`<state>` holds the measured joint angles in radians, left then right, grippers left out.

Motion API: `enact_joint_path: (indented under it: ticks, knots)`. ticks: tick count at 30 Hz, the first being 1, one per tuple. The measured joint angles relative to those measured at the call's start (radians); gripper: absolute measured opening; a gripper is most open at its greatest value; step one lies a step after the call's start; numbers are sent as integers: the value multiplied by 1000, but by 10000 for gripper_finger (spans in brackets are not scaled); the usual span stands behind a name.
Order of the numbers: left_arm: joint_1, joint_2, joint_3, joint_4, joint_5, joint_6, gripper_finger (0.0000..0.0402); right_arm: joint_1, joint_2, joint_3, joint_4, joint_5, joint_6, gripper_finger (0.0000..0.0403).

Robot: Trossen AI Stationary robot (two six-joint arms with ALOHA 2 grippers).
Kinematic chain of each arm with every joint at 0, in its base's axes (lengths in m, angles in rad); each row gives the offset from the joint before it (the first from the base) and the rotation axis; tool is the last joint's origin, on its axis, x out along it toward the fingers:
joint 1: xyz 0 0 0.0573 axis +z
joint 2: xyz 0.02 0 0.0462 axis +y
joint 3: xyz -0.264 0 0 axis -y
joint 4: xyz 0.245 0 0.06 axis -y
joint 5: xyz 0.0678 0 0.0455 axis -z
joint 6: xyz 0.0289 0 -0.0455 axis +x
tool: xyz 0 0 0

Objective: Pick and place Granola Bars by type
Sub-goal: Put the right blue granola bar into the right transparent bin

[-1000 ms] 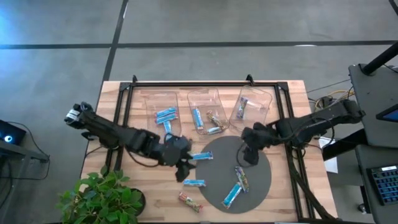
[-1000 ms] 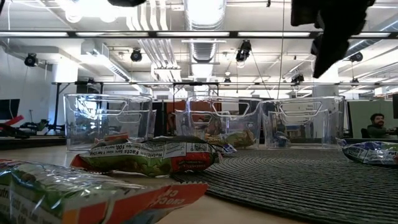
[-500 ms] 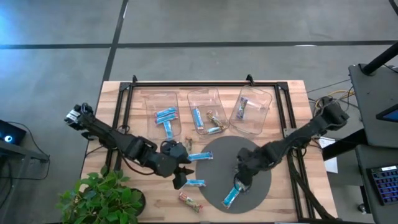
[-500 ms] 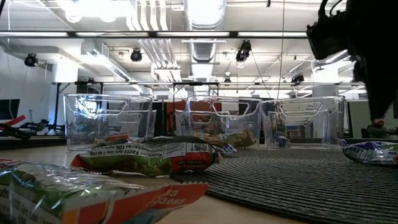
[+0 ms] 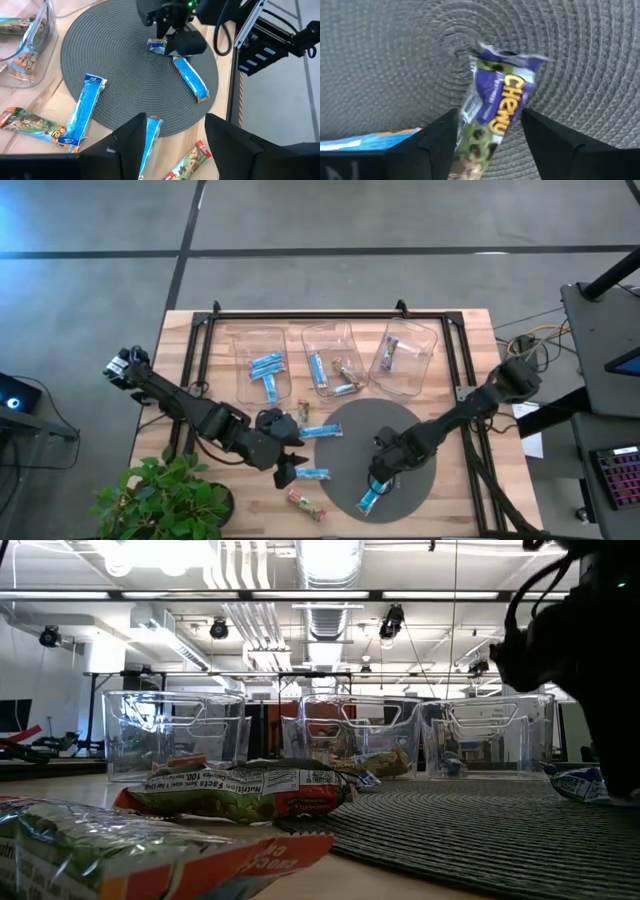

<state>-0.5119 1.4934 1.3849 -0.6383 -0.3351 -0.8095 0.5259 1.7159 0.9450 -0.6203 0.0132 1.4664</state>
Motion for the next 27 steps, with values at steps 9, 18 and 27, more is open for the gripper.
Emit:
enact_joint_path:
  ticks: [9,18,27]
  knots:
    - [-5,-6,0,-33,-4,4,186,1,-13,-2,-3,40,3,91]
    - [-6,-14,0,-37,-50,21,186,-12,-393,4,-130,360,41,31]
    - [-6,-24,0,-39,-123,13,186,-263,-815,-8,-468,633,71,45]
